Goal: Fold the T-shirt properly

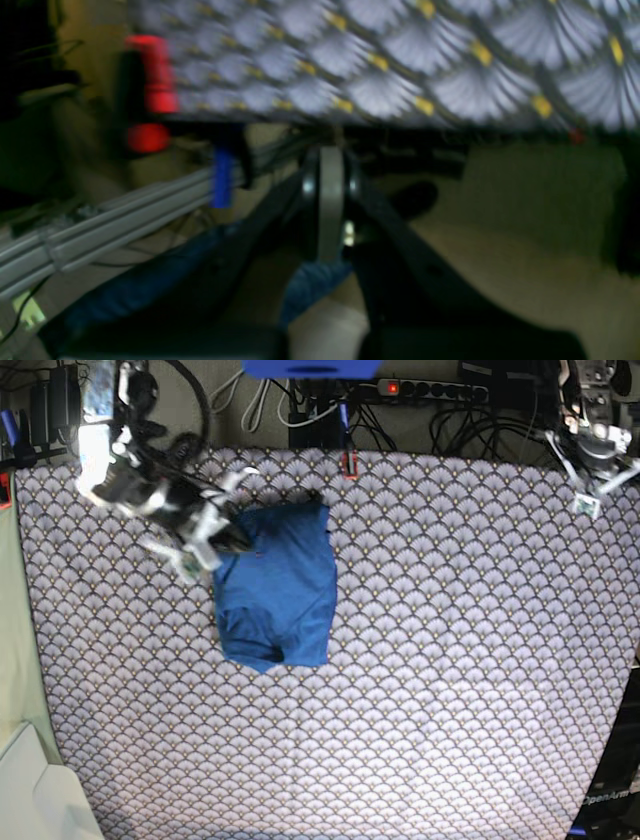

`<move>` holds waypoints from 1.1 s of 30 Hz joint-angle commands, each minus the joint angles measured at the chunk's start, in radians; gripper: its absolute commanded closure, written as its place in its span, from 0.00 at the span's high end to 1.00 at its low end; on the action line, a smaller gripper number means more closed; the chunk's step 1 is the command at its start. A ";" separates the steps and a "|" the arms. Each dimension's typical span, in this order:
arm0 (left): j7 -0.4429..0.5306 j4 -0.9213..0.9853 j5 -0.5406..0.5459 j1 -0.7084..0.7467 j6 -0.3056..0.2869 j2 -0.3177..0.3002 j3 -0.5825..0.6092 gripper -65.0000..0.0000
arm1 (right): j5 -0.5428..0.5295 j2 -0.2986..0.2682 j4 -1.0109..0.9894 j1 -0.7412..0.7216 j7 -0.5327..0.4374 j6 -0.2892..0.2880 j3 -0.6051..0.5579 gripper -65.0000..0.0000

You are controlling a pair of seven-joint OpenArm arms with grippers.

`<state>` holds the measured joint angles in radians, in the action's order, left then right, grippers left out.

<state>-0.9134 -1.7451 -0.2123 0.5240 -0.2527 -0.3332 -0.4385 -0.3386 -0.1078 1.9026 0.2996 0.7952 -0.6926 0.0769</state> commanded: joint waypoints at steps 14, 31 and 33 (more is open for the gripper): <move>0.095 0.037 0.127 0.094 0.011 -0.088 0.134 0.01 | -0.017 0.053 0.085 0.353 -0.046 -0.006 0.524 0.00; 0.408 0.379 0.239 0.232 0.023 0.210 0.313 0.00 | -0.015 0.079 -0.489 0.470 -0.353 -0.006 0.570 0.00; 0.521 0.506 0.239 0.216 0.023 0.242 0.315 0.00 | -0.015 0.043 -0.654 0.428 -0.419 -0.006 0.528 0.00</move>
<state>-0.3912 -1.2201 0.0212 0.7300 -0.2230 -0.0933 -0.1238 -0.3477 -0.0647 1.2278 0.7162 0.3698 -0.6868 0.6025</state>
